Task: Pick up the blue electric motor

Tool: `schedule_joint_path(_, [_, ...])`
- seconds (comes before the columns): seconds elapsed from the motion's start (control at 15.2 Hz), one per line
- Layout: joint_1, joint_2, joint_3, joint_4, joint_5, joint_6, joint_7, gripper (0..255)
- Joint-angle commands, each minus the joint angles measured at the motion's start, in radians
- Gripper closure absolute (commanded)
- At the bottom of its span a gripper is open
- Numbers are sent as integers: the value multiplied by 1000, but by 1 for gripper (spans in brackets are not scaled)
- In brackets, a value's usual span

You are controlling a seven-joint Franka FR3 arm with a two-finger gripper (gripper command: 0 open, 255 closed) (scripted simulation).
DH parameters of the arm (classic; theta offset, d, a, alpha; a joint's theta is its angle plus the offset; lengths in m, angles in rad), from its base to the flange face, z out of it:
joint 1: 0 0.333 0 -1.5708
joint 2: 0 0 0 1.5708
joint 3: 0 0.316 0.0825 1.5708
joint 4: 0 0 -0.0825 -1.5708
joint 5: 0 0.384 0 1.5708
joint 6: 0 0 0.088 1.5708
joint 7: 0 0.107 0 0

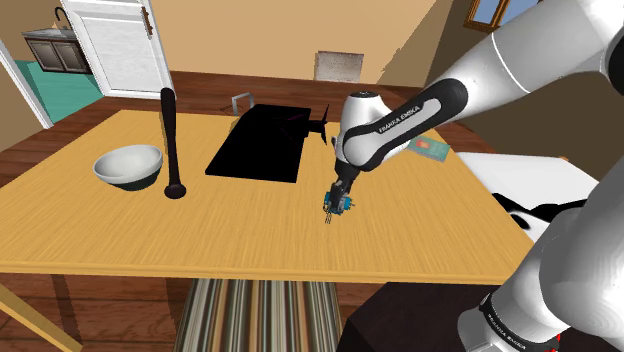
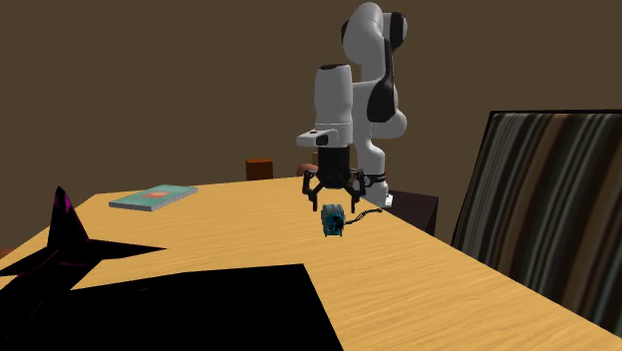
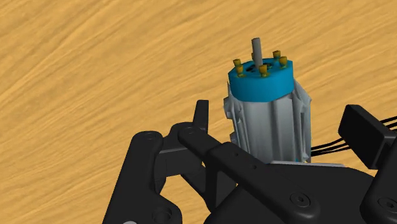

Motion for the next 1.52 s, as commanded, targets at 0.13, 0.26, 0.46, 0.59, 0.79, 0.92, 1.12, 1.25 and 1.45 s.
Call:
schedule_joint_path(0.13, [-1,41,0,-7,5,49,-7,0])
schedule_joint_path(0.26, [-1,41,0,-7,5,49,-7,0])
schedule_joint_path(0.46, [-1,42,0,-6,5,49,-7,255])
schedule_joint_path(0.59, [-1,42,0,-7,5,49,-7,255])
schedule_joint_path(0.79, [-1,42,0,-6,5,49,-7,255])
schedule_joint_path(0.92, [-1,41,0,-7,5,49,-7,255])
schedule_joint_path(1.12, [-1,8,-1,0,1,8,-4,255])
schedule_joint_path(1.25, [-1,-14,-1,7,-1,-20,-1,255])
schedule_joint_path(1.45, [-2,-44,-2,18,-5,-61,2,255])
